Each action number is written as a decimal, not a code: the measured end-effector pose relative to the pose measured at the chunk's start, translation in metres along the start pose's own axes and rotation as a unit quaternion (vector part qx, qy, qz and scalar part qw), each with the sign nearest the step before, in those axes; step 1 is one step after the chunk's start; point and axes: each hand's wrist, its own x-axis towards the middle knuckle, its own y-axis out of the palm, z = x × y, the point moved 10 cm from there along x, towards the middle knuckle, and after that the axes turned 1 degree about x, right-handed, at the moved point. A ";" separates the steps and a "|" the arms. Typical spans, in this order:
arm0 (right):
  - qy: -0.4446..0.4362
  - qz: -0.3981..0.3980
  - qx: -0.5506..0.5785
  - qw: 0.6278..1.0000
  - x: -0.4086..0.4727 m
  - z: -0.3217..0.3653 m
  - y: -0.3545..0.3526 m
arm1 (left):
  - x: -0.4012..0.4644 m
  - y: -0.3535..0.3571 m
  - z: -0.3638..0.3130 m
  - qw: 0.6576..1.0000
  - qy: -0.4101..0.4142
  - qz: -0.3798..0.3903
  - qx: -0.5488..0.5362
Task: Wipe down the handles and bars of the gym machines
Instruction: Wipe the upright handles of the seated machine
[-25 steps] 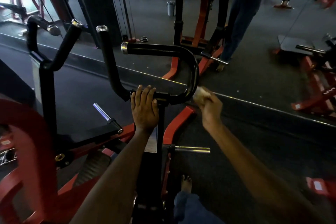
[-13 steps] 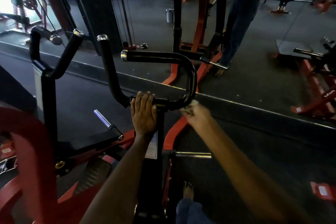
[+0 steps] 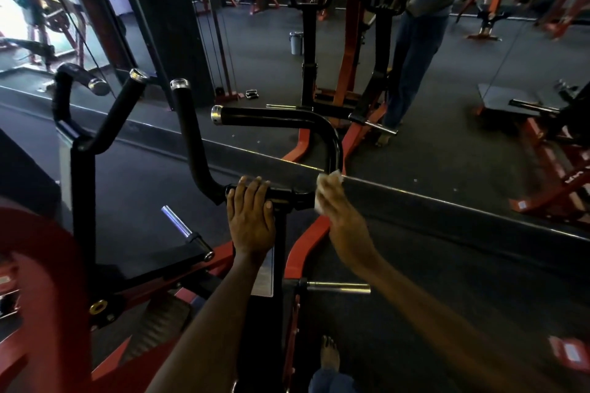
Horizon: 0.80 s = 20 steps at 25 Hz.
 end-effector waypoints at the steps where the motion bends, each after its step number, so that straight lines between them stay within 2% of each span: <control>1: -0.045 0.023 -0.029 0.998 -0.001 0.018 0.005 | 0.000 -0.001 0.000 1.000 0.002 -0.001 0.000; 2: -0.074 0.051 -0.057 0.994 0.013 0.026 0.007 | 0.001 -0.001 -0.001 1.000 0.003 0.000 0.001; 4: -0.055 0.097 -0.103 0.988 0.062 0.018 -0.002 | 0.002 0.000 -0.001 1.000 -0.003 0.004 0.002; 6: -0.099 0.070 -0.215 0.969 0.094 0.003 -0.019 | 0.001 0.000 0.000 1.000 -0.007 0.011 0.001; 8: -0.153 0.069 -0.263 0.950 0.075 0.000 -0.011 | 0.000 0.000 0.000 1.000 -0.004 0.011 0.000; 9: -0.133 0.069 -0.243 0.958 0.059 0.004 -0.002 | 0.001 0.000 0.000 1.000 -0.003 0.011 0.000; 11: -0.027 0.113 -0.074 0.990 0.036 0.018 0.017 | 0.001 0.001 0.001 1.000 -0.004 0.010 -0.004; 12: 0.014 0.116 0.010 0.993 0.041 0.020 0.020 | -0.001 0.000 0.001 1.000 -0.004 0.008 -0.003; 14: 0.022 0.054 0.069 0.996 0.083 0.022 0.000 | -0.001 0.000 0.001 1.000 -0.004 0.005 0.000; 16: -0.022 0.027 0.005 0.999 0.137 0.029 -0.021 | 0.000 0.000 0.002 1.000 -0.004 0.008 -0.002; 17: -0.067 0.050 -0.051 0.995 0.159 0.035 -0.021 | 0.001 0.001 0.002 1.000 -0.005 0.009 -0.001; 19: -0.183 0.132 -0.164 0.960 0.171 0.041 0.000 | 0.001 0.000 0.000 1.000 0.000 0.003 0.000; 20: -0.220 0.140 -0.201 0.944 0.165 0.032 0.007 | 0.000 -0.001 0.000 1.000 0.002 0.002 -0.001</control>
